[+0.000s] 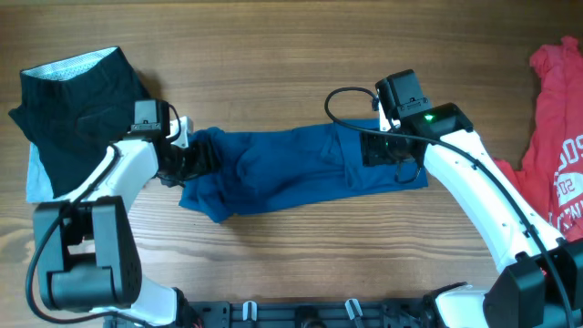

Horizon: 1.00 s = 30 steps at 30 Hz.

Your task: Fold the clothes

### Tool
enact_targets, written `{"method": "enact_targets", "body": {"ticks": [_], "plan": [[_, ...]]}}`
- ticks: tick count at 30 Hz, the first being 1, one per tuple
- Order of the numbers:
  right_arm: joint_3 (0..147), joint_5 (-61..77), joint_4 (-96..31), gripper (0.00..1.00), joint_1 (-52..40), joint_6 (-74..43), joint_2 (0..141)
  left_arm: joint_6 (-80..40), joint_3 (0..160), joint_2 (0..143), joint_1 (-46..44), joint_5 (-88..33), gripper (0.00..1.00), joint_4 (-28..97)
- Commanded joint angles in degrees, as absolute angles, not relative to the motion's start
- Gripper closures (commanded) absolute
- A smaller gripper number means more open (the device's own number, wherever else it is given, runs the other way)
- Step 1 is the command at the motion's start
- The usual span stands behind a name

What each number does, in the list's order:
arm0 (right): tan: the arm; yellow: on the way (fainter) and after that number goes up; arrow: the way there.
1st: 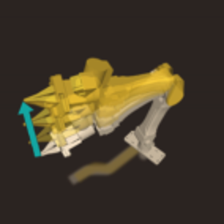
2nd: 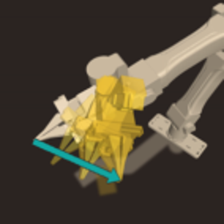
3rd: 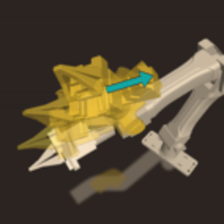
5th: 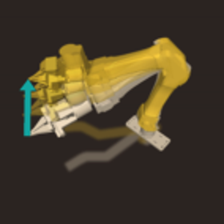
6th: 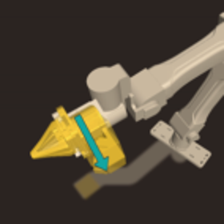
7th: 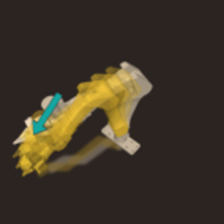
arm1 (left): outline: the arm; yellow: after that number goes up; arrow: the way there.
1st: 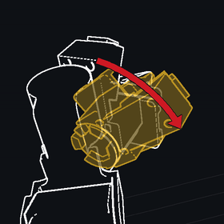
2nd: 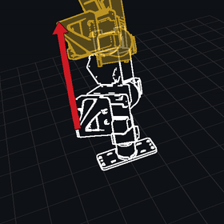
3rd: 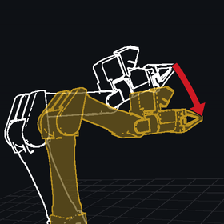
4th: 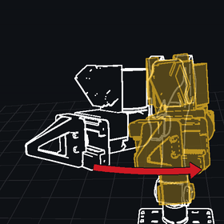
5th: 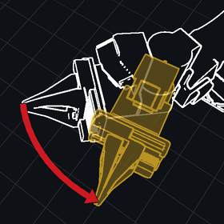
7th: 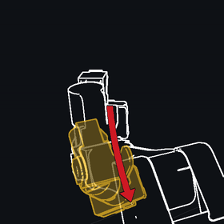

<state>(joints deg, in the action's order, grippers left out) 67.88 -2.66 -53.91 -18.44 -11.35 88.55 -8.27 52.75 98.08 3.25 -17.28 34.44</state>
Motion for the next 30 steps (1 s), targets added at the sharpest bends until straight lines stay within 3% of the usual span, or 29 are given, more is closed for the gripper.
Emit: {"method": "enact_targets", "body": {"ticks": [1,6,10,13,16,21,30], "plan": [[67.53,-2.98,-53.58,0.31,-18.39,-12.19,88.71,-6.61,52.23,100.79,2.79,-18.24,0.29,34.89],[67.53,-2.98,-53.56,0.3,-18.39,-12.16,88.71,-6.7,52.07,102.02,2.13,-18.61,0.35,36.93],[67.53,-2.98,-53.58,0.3,-18.39,-12.21,88.71,-6.85,52.07,102.02,1.96,-18.9,0.56,37.3],[67.53,-2.98,-53.58,0.31,-18.39,-12.23,88.71,-6.81,52.07,102.02,1.96,-22.44,0.6,37.04],[67.53,-2.98,-53.63,0.3,-18.39,-12.49,88.73,-6.83,52.07,102.02,1.98,-23.18,0.78,36.84],[67.53,-3.01,-53.45,0.3,-18.35,-13.85,88.71,-6.87,52.1,101.6,2.04,-23.16,0.95,37.08],[67.53,-3.7,-53.65,0.27,-12.64,-16.71,88.71,-10.96,56.95,94.41,5.04,-19.86,0.96,43.48]]}}
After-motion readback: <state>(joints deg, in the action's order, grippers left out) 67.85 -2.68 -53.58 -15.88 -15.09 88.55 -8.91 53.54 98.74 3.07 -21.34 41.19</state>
